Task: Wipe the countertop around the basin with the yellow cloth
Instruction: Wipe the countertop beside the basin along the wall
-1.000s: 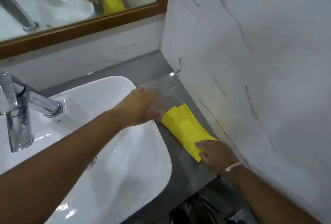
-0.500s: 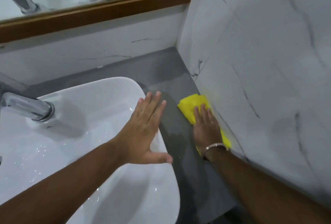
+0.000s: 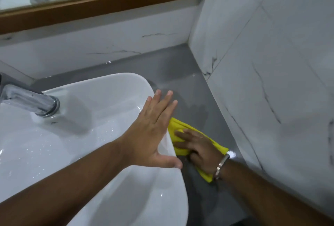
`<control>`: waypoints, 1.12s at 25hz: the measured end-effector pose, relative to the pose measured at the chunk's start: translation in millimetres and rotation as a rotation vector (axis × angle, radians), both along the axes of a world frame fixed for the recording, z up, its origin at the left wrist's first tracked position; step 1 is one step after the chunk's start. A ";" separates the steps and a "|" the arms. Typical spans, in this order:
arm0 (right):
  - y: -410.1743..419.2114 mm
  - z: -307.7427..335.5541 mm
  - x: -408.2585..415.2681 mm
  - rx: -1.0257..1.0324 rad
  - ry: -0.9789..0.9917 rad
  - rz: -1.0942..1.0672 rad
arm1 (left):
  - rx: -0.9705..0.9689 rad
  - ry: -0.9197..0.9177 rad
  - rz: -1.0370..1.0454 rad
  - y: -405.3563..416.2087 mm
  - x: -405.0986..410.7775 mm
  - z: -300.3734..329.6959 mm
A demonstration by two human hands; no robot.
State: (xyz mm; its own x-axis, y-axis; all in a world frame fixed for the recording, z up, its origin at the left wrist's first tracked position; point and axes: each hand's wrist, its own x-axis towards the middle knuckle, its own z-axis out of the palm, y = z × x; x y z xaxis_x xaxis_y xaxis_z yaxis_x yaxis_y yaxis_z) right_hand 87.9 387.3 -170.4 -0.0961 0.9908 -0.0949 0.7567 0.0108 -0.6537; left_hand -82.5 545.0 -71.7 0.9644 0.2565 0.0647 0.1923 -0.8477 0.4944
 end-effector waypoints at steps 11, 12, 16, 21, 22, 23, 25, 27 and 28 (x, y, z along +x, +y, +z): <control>-71.4 10.0 -24.1 -0.057 -0.408 0.077 | -0.010 0.040 -0.005 -1.2 -1.2 3.3; -77.5 4.3 -3.9 -0.115 -0.424 -0.006 | -0.008 0.041 -0.004 -1.4 -1.3 2.9; -18.4 -0.3 11.0 -0.276 -0.518 -0.508 | 0.036 0.077 0.007 -3.5 -2.3 3.4; -130.9 9.7 -73.2 -0.144 -0.501 -0.193 | 0.169 0.195 -0.024 -0.5 -4.3 15.1; -144.4 8.1 -61.8 -0.124 -0.525 -0.252 | 0.242 0.222 -0.044 -0.4 -2.7 20.6; -142.8 6.8 -47.9 -0.182 -0.545 -0.339 | 0.317 0.232 -0.086 0.7 1.2 25.9; -104.0 5.3 -27.6 -0.291 -0.552 -0.541 | 0.425 0.231 -0.220 6.1 13.6 35.4; -61.3 1.8 -36.4 -0.349 -0.550 -0.539 | 0.493 0.257 -0.341 13.6 27.7 40.9; -52.3 -2.1 -48.7 -0.302 -0.580 -0.437 | 0.514 0.277 -0.385 16.2 32.3 42.4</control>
State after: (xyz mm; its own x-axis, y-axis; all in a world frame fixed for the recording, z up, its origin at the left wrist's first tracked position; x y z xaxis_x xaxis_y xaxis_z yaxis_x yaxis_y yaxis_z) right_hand 39.2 335.0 -172.5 0.4435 0.8508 -0.2819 0.8727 -0.4815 -0.0804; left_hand -50.2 561.2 -29.3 0.9790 -0.1042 -0.1750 -0.1079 -0.9941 -0.0116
